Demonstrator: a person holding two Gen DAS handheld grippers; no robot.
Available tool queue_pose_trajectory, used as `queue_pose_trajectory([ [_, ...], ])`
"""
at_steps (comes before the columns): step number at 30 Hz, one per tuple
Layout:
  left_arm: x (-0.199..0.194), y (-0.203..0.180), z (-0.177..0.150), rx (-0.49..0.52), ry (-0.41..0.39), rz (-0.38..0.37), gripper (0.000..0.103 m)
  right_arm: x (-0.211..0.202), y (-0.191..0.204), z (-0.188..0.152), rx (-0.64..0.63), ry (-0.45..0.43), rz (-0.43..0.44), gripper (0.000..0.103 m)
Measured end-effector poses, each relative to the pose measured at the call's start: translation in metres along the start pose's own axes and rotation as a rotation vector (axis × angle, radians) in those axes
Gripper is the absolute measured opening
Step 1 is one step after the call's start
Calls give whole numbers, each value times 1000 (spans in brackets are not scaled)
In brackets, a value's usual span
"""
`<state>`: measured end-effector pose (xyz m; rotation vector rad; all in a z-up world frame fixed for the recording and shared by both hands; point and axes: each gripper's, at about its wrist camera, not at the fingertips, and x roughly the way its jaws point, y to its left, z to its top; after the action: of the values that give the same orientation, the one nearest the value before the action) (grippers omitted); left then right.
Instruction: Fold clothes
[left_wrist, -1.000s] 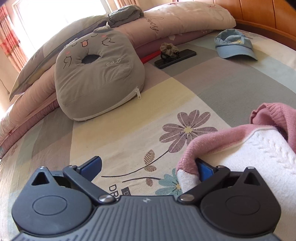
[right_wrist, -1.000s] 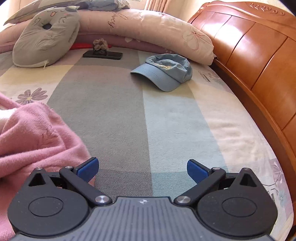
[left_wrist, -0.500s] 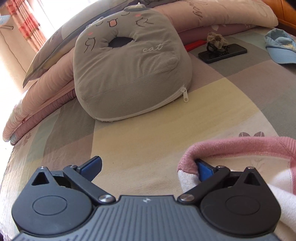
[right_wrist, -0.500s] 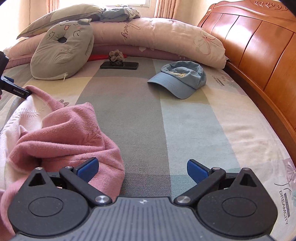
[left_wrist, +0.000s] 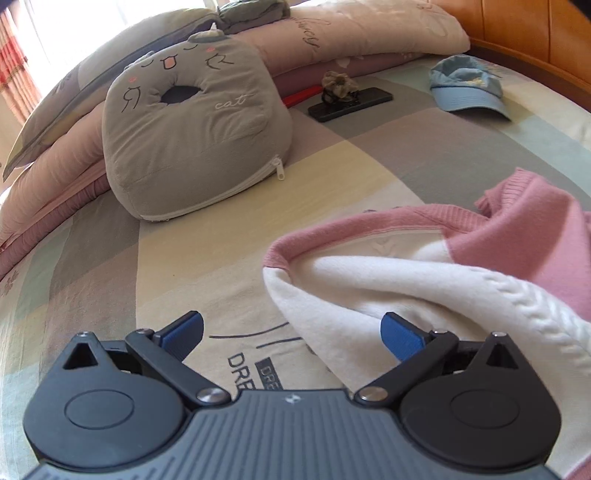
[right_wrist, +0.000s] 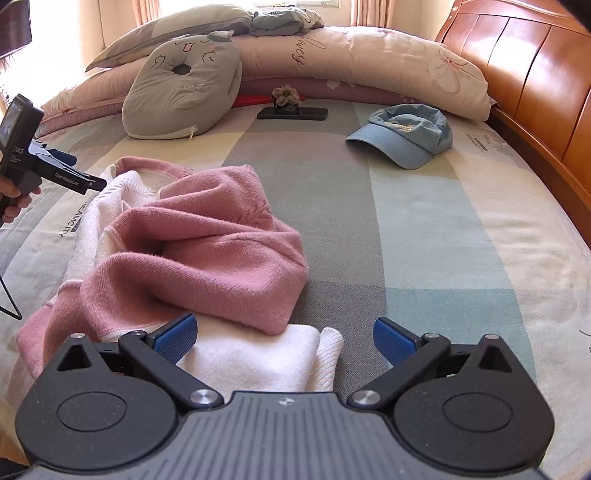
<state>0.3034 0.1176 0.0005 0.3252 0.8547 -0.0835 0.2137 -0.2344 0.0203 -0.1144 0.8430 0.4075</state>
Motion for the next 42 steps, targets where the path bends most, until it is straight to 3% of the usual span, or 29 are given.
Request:
queue_pose_trajectory([
  [6,-44,-34,-18,2,-46,-123,102,-22,18,-2,61,-79,77,103],
  [10,-64,-54,-26,14,-66,-191,102,-23,34,-1,55,-60,147,103],
  [16,-85,-84,-37,71,-93,-247,102,-12,47,-9,-61,-50,-51,103],
  [22,-87,-103,-44,110,-86,-264,102,-22,16,-13,81,-67,-105,103],
  [26,-86,-113,-42,115,-90,-294,102,-8,22,-17,71,-18,-60,103],
  [31,-86,-122,-42,121,-92,-322,102,14,24,-23,55,0,-120,103],
  [35,-82,-124,-44,110,-73,-342,102,10,14,-24,98,-44,-286,103],
  [39,-81,-128,-41,115,-73,-347,102,20,13,-28,77,26,-180,103],
  [42,-84,-131,-39,125,-84,-365,102,23,-1,-28,112,29,-221,103],
])
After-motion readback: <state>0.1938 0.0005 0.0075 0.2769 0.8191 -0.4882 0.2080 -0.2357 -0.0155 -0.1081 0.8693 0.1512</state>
